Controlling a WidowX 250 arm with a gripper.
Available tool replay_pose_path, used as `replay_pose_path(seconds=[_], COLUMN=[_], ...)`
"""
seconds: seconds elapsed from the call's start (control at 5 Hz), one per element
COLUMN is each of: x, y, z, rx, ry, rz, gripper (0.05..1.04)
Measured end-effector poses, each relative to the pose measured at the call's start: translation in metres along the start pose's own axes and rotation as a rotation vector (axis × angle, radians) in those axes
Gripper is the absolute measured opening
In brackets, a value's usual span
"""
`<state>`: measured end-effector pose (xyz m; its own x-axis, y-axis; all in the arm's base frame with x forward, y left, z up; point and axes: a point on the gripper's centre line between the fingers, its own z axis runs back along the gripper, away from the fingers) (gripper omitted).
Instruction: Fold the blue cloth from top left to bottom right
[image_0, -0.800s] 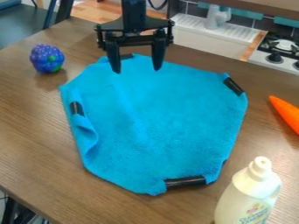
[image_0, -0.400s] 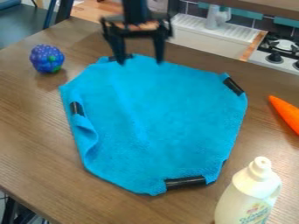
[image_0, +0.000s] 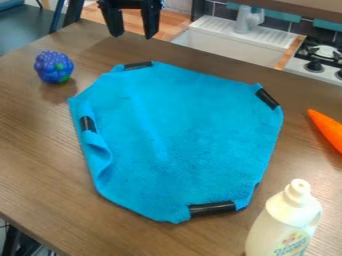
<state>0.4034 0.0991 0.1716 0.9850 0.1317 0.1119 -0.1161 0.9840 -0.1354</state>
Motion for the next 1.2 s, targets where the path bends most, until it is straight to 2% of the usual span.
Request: replay_pose_path(seconds=[0.2, 0.6, 0.8, 1.0, 1.2], x=[0.013, 0.023, 0.028, 0.033, 0.04], y=[0.016, 0.029, 0.035, 0.041, 0.043], z=[0.008, -0.006, -0.02, -0.031, -0.03], rx=[-0.022, 0.014, -0.011, -0.01, 0.021], ry=[-0.077, -0.161, -0.162, -0.168, -0.206], rz=[-0.147, -0.432, -0.494, -0.554, -0.585], gripper=[1.0, 1.0, 1.0, 1.0, 1.0])
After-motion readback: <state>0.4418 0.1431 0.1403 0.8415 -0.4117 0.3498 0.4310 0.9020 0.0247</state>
